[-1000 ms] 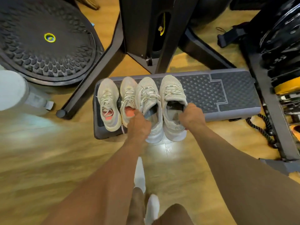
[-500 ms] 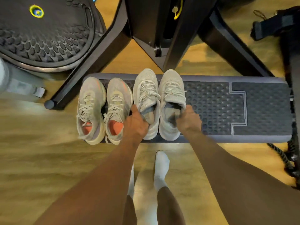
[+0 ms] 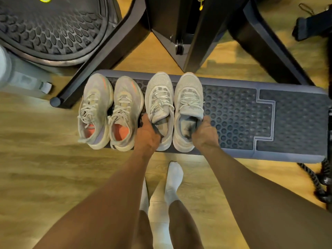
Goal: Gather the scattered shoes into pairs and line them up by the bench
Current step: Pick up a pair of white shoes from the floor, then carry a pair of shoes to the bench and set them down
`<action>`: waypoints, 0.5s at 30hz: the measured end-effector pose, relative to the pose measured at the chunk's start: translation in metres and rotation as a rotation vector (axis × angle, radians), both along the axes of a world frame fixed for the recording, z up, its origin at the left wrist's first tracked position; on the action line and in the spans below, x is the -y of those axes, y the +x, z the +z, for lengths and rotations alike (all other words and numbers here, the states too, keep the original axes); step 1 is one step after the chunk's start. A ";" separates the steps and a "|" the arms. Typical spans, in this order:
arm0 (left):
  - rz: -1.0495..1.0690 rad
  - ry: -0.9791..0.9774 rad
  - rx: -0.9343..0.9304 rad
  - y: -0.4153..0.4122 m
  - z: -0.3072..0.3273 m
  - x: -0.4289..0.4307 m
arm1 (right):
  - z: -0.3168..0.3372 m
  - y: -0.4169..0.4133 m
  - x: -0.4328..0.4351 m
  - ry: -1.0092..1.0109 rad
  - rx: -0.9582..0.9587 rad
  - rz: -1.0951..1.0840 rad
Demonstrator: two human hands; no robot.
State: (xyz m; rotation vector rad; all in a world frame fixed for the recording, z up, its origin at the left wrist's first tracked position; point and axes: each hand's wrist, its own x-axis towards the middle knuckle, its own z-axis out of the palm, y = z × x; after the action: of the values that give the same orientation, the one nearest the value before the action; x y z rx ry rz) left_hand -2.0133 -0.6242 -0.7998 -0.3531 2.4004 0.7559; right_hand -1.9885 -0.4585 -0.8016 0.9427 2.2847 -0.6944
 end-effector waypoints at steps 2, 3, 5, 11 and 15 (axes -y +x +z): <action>-0.028 -0.014 0.035 -0.002 0.000 0.001 | -0.001 0.003 0.003 0.000 0.022 -0.003; -0.041 -0.023 0.056 -0.002 0.001 0.001 | 0.000 0.004 0.005 -0.003 0.027 -0.009; -0.053 -0.035 0.093 -0.002 0.002 0.000 | 0.004 0.005 0.008 -0.004 0.036 -0.025; -0.066 -0.042 0.148 -0.001 0.014 -0.001 | 0.034 0.000 0.021 -0.020 -0.040 -0.084; -0.099 0.005 -0.051 0.002 0.061 0.013 | 0.084 -0.002 0.049 0.051 -0.157 0.088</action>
State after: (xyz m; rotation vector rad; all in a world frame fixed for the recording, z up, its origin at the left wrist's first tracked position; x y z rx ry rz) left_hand -2.0111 -0.6367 -0.7388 -0.2135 2.4432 0.7340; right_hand -1.9903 -0.5078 -0.7172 0.8307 2.4763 -0.6973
